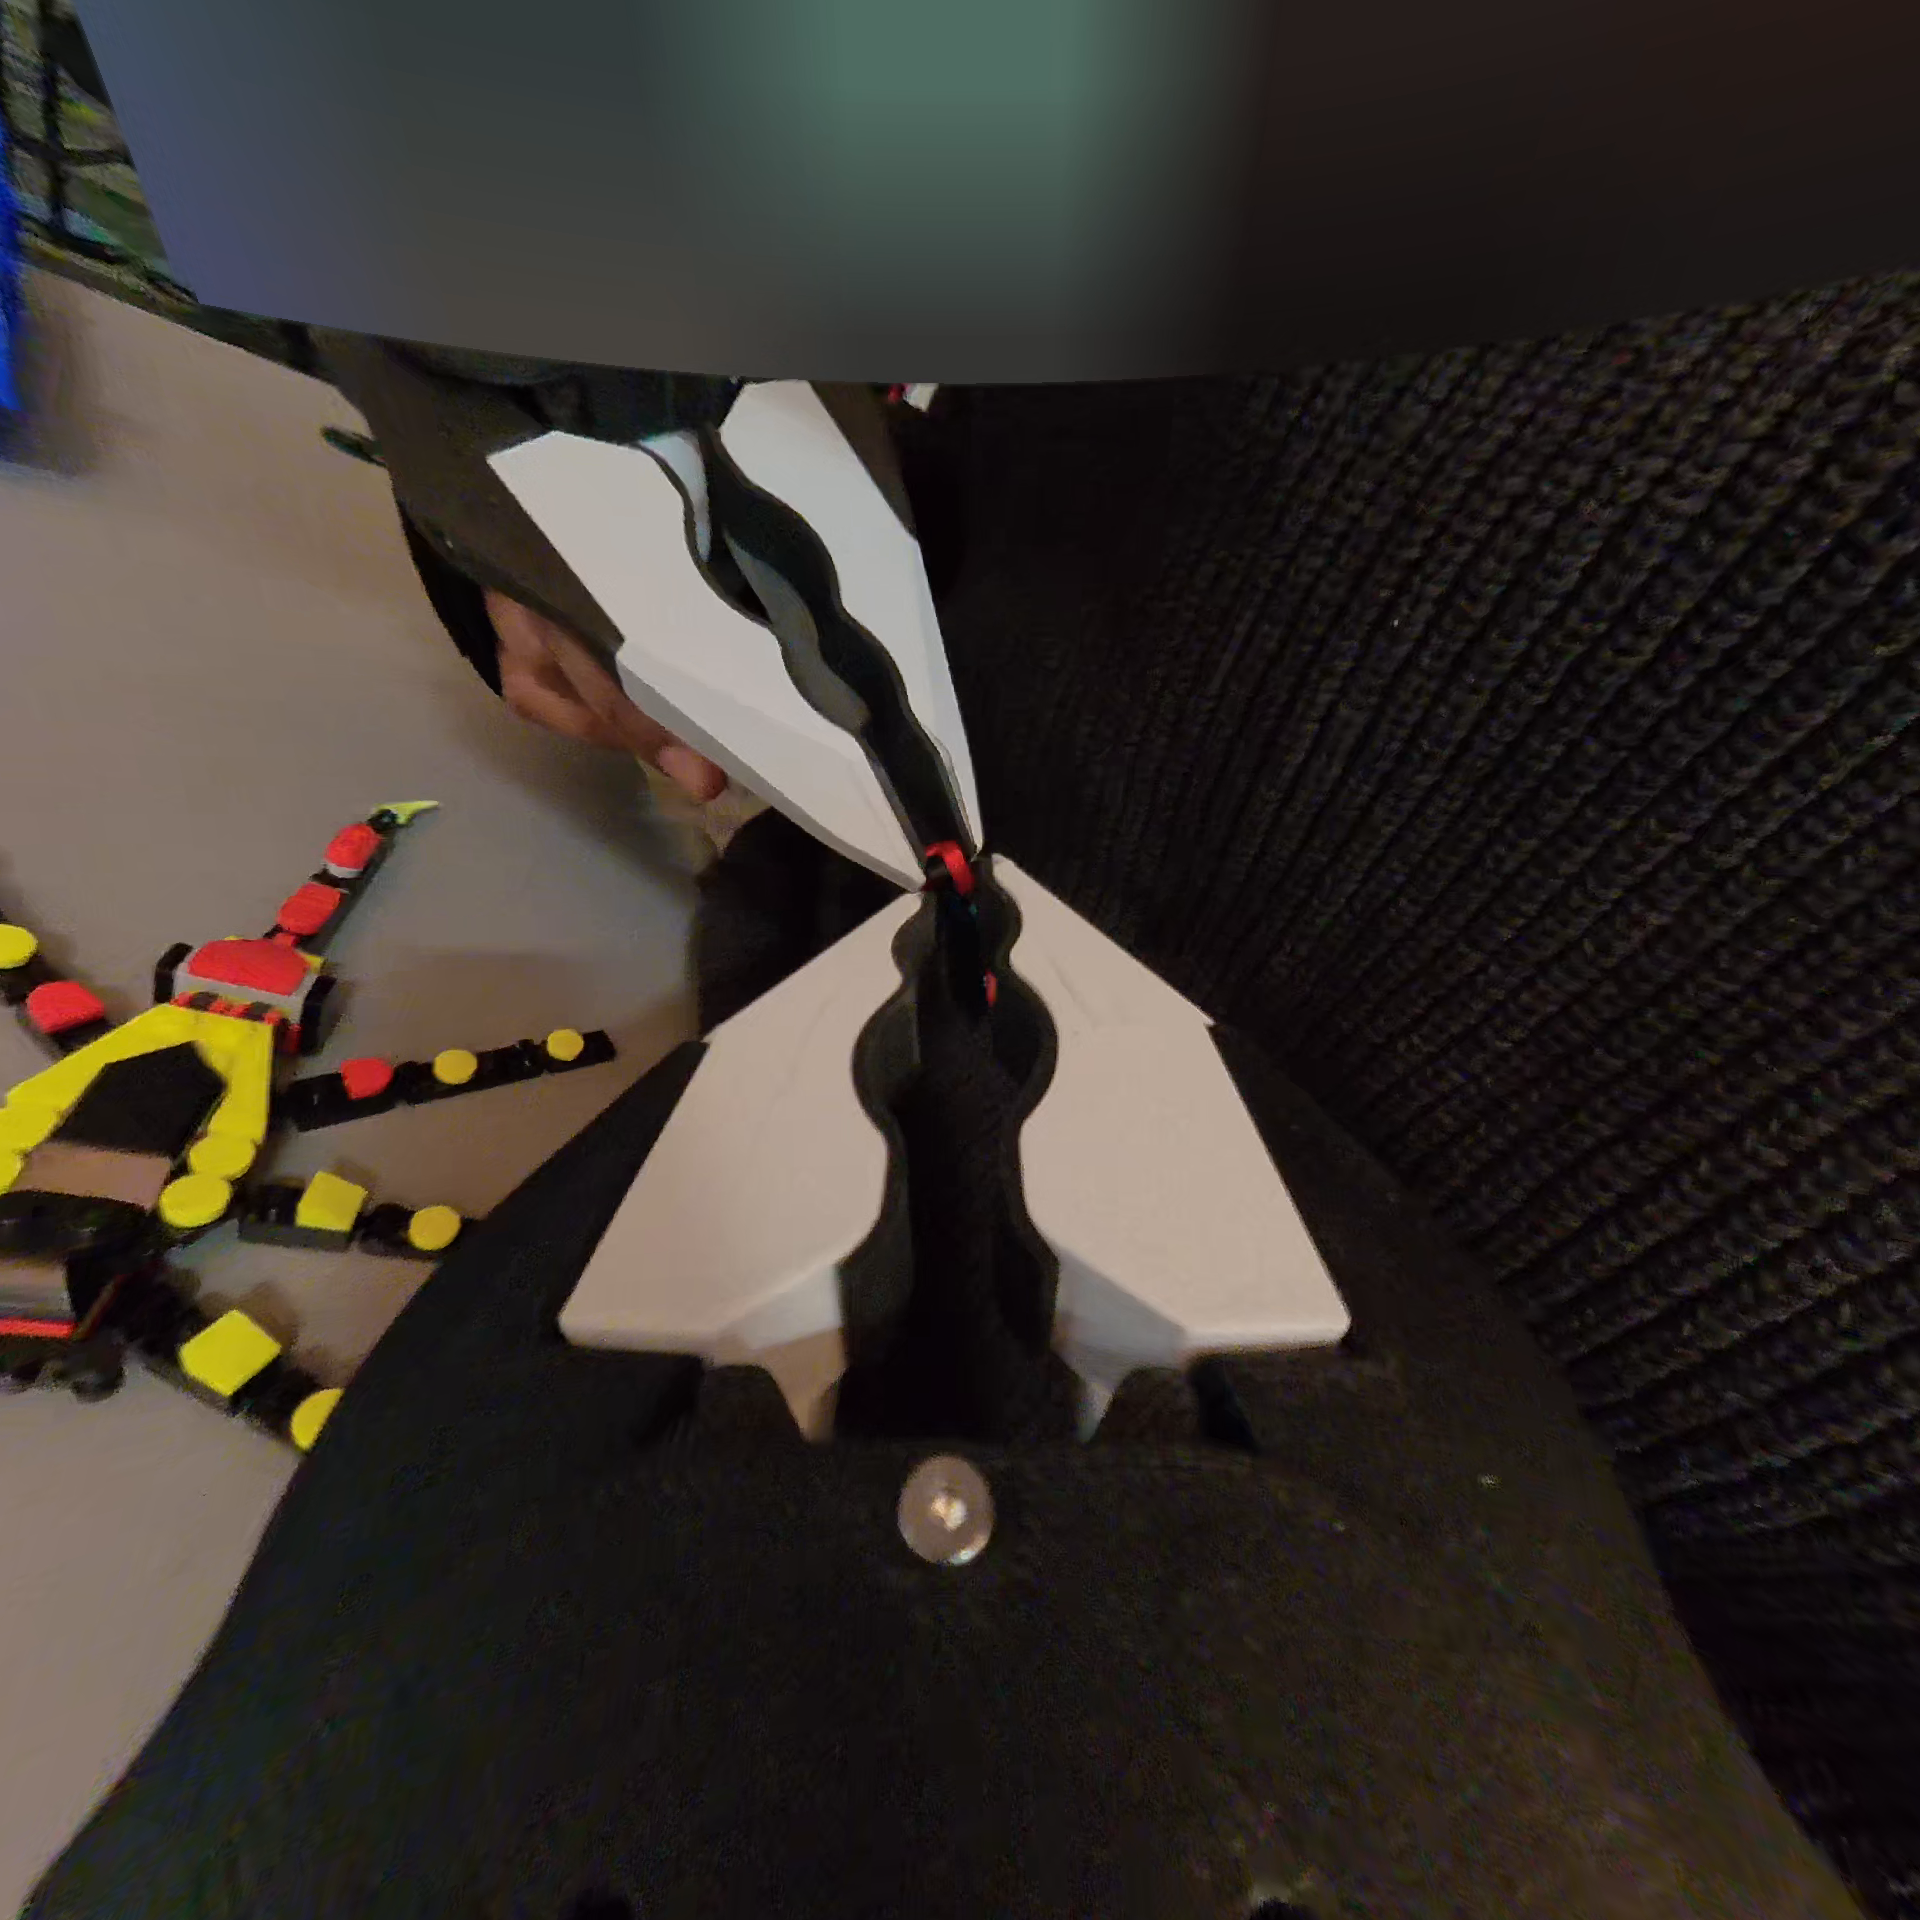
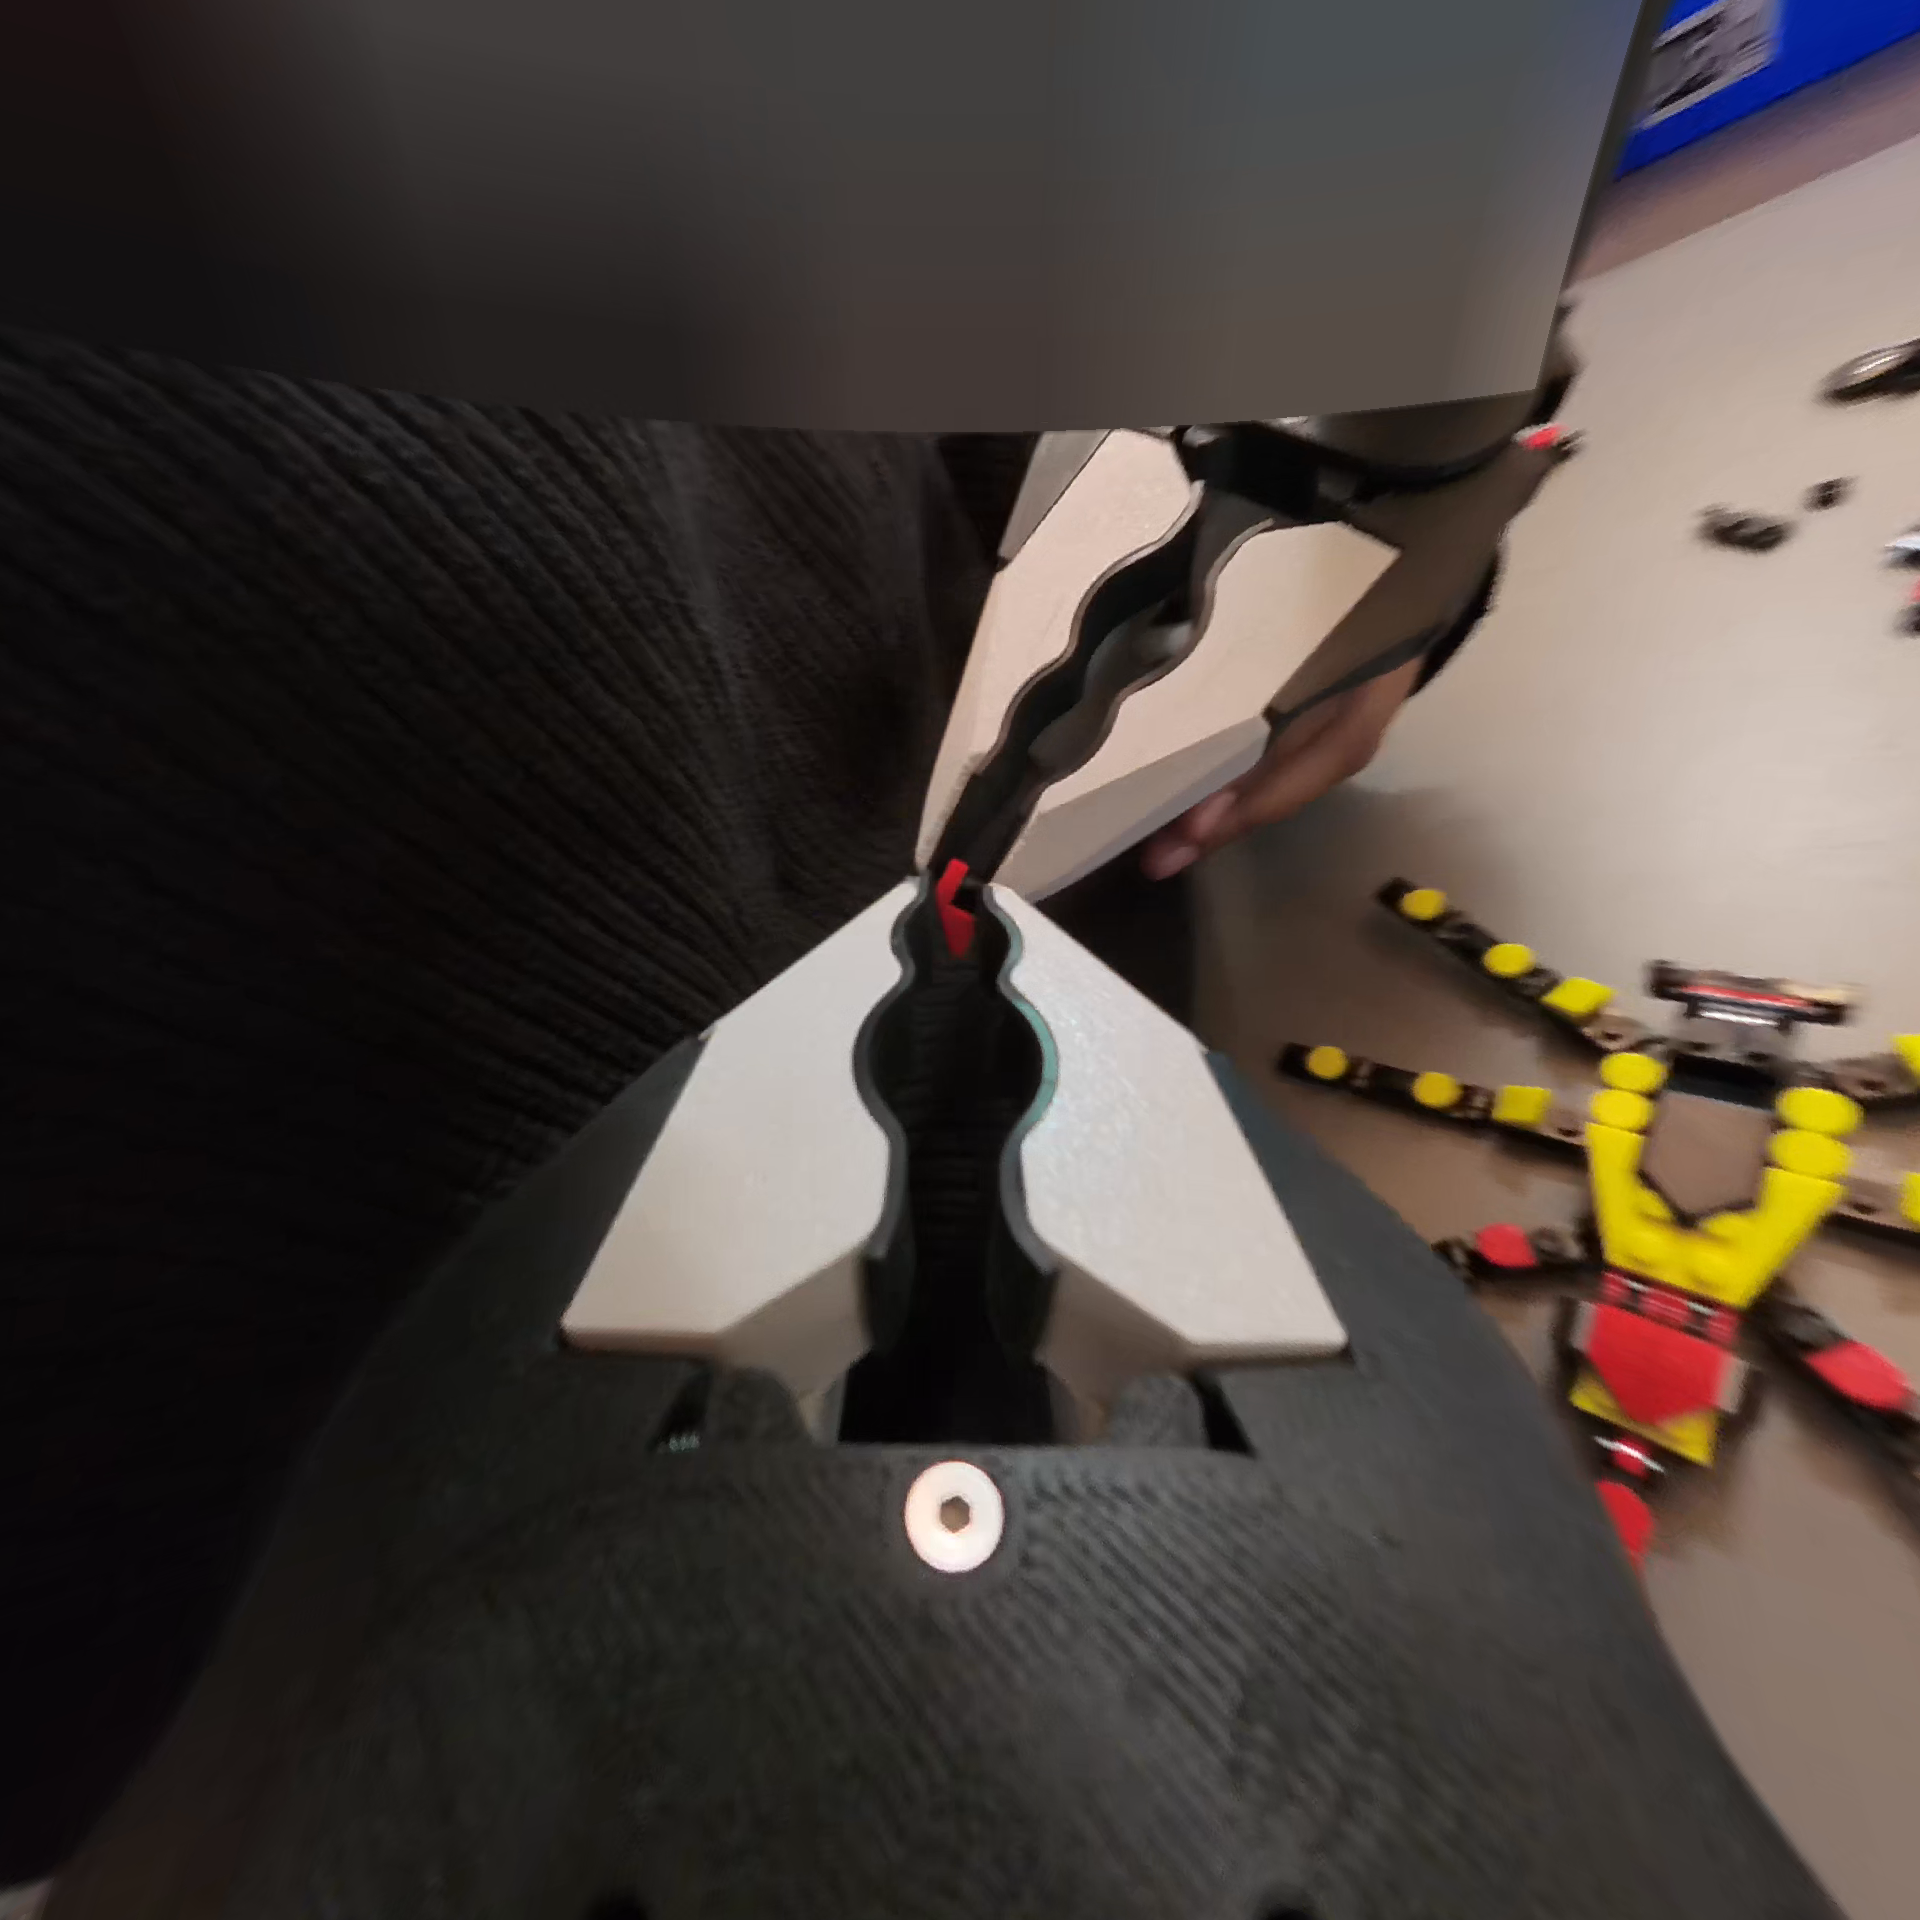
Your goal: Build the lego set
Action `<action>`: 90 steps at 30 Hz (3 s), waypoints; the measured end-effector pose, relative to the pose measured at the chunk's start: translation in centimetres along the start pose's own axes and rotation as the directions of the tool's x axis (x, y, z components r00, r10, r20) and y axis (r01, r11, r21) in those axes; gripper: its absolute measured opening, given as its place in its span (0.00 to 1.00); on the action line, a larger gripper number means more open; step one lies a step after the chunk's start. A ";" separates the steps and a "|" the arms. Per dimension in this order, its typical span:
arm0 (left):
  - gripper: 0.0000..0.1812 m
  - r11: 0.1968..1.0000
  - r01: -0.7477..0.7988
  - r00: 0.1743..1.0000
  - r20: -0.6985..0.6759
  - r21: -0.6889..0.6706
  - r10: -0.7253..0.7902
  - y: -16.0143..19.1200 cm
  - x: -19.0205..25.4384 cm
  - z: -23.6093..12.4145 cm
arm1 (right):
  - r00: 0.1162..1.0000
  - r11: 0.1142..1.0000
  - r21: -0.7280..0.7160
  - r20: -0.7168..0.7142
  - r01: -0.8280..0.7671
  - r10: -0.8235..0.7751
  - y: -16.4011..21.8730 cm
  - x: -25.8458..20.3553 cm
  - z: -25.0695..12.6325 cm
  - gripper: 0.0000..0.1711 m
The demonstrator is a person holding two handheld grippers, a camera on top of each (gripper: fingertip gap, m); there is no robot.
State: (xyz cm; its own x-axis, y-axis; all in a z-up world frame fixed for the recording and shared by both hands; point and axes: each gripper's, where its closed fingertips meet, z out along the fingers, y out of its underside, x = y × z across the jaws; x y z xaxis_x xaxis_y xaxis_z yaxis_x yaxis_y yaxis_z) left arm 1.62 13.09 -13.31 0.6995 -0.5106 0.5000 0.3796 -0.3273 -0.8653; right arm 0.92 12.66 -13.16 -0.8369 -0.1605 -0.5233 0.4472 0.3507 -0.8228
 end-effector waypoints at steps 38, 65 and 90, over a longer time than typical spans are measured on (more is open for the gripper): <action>0.04 0.998 -0.025 0.979 0.201 0.052 0.014 -1.2 -2.5 -1.1 | 0.993 0.959 0.263 -0.037 -0.102 0.116 -2.8 2.7 -2.5 0.03; 0.03 0.999 0.036 0.946 0.320 0.032 -0.045 -0.9 -4.3 -1.5 | 0.978 0.966 0.228 -0.142 -0.118 0.153 -2.1 4.6 -2.5 0.05; 0.03 0.648 0.533 0.802 -0.081 0.543 -0.592 -4.4 -6.1 -3.8 | 0.598 0.860 -0.120 -0.671 0.496 -0.439 -3.8 7.4 -4.5 0.20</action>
State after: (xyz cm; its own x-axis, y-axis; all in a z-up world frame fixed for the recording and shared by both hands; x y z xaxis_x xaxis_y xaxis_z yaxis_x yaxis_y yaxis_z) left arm -6.57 14.64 -12.45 0.2874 -0.2799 0.9160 0.9481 -0.0524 -0.3135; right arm -8.32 14.27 -12.93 -0.9085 0.3689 0.1964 -0.0682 0.3329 -0.9405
